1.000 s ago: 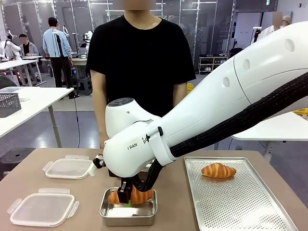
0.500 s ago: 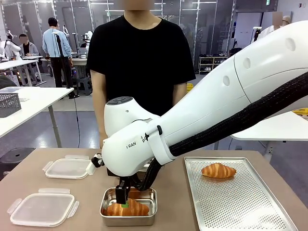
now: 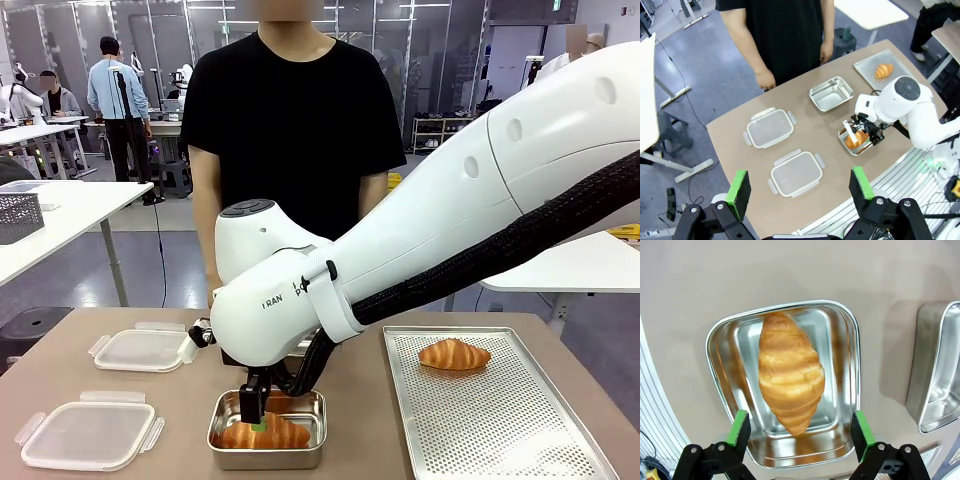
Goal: Place the bread into the airtight container.
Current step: Pick up a Butter Roll and place it into an empty Airtight Container.
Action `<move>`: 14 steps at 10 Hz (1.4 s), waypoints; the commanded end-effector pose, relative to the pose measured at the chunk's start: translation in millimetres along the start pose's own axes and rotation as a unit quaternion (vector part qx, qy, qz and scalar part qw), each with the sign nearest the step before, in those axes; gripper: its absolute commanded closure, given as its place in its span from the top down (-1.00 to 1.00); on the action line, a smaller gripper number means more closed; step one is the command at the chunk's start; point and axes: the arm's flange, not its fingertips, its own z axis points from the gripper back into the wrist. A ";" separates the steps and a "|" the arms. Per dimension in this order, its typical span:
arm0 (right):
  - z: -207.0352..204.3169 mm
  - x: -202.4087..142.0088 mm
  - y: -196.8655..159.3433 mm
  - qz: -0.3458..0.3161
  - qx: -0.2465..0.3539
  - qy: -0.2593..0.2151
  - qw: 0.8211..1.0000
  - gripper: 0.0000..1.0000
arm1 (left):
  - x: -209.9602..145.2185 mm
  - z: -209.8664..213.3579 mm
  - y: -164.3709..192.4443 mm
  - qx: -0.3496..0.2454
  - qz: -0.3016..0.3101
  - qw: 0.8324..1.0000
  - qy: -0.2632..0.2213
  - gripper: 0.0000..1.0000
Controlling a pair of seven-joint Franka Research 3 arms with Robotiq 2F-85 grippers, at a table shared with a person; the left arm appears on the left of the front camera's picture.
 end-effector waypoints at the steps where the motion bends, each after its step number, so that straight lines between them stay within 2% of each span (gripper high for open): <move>1: 0.0 0.2 0.2 -0.002 0.002 -0.001 1.000 1.00 | 0.7 0.6 -0.1 -0.002 -0.001 1.000 -0.001 1.00; 9: 0.0 0.0 0.0 0.000 0.000 0.000 1.000 1.00 | 0.7 0.6 -0.1 -0.002 -0.001 1.000 -0.001 1.00; 10: 14.2 -4.2 17.8 0.017 -0.024 -0.015 0.999 1.00 | 0.7 0.6 -0.1 -0.002 -0.001 1.000 -0.001 1.00; 12: 74.5 -49.6 7.6 -0.007 -0.032 -0.003 0.999 1.00 | 0.7 0.6 -0.1 -0.002 -0.001 1.000 -0.001 1.00; 14: 107.7 -94.2 -10.9 -0.051 -0.041 -0.001 0.998 1.00 | 0.7 0.6 -0.1 -0.002 -0.001 1.000 -0.001 1.00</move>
